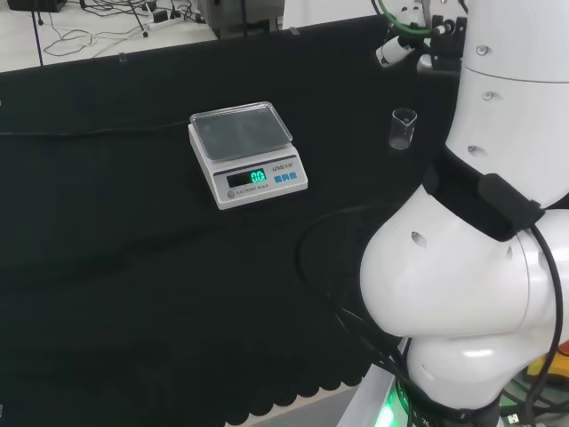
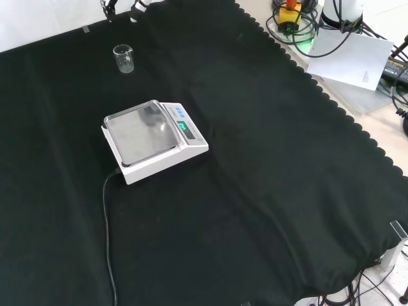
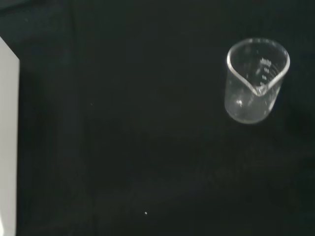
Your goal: Pick up the beaker.
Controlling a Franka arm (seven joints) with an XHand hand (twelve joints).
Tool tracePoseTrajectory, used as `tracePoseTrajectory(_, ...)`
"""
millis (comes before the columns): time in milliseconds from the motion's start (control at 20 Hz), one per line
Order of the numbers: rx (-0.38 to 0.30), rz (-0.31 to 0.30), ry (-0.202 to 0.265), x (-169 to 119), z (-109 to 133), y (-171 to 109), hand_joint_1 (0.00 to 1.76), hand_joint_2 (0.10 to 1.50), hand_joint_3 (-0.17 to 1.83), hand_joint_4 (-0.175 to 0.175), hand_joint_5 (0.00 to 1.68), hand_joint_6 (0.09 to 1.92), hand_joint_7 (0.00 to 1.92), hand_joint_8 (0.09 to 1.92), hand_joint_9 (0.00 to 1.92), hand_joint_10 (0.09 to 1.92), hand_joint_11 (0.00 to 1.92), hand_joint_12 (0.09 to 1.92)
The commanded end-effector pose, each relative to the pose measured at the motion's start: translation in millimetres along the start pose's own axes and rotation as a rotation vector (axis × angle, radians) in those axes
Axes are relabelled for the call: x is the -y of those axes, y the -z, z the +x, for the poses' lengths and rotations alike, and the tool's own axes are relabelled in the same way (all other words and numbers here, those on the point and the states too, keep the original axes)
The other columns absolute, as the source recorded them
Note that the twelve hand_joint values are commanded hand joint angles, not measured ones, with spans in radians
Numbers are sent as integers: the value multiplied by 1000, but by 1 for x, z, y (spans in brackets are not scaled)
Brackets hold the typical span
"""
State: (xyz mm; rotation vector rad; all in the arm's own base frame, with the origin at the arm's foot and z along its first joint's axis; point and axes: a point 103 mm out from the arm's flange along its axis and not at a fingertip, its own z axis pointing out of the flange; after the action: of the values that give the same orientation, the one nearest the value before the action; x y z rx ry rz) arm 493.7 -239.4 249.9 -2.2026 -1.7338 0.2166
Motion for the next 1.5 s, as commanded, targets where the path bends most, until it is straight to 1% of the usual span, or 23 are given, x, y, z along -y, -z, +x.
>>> tracePoseTrajectory(50,47,93,-45,-12,-5,-16,540,1079,-172,-28,345,517,212,645,182,804,2,1349)
tracePoseTrajectory(150,63,88,-49,-14,-6,-20,540,1026,-175,-17,275,355,74,610,47,764,0,1228)
tracePoseTrajectory(200,66,89,-53,-15,-7,-22,540,1013,-175,-15,279,300,53,600,22,772,0,1194)
tracePoseTrajectory(300,54,97,-50,-16,-9,-25,545,1010,-173,-17,320,250,73,602,35,811,0,1187)
tracePoseTrajectory(400,50,93,-50,-17,-12,-27,552,1016,-172,-19,360,238,101,606,60,832,0,1205)
tracePoseTrajectory(550,27,113,-48,-20,-16,-31,559,1029,-171,-21,398,234,139,612,106,841,0,1238)
tracePoseTrajectory(800,12,106,-38,-27,-24,-37,563,1044,-173,-26,430,236,176,619,149,841,0,1283)
tracePoseTrajectory(950,-3,117,-39,-33,-28,-39,564,1047,-175,-28,436,235,190,623,169,838,0,1310)
tracePoseTrajectory(1150,8,132,-35,-43,-30,-43,564,1049,-175,-29,439,235,197,625,178,837,0,1322)
tracePoseTrajectory(1500,6,161,-36,-59,-37,-57,566,1052,-175,-30,442,236,203,628,184,836,0,1333)
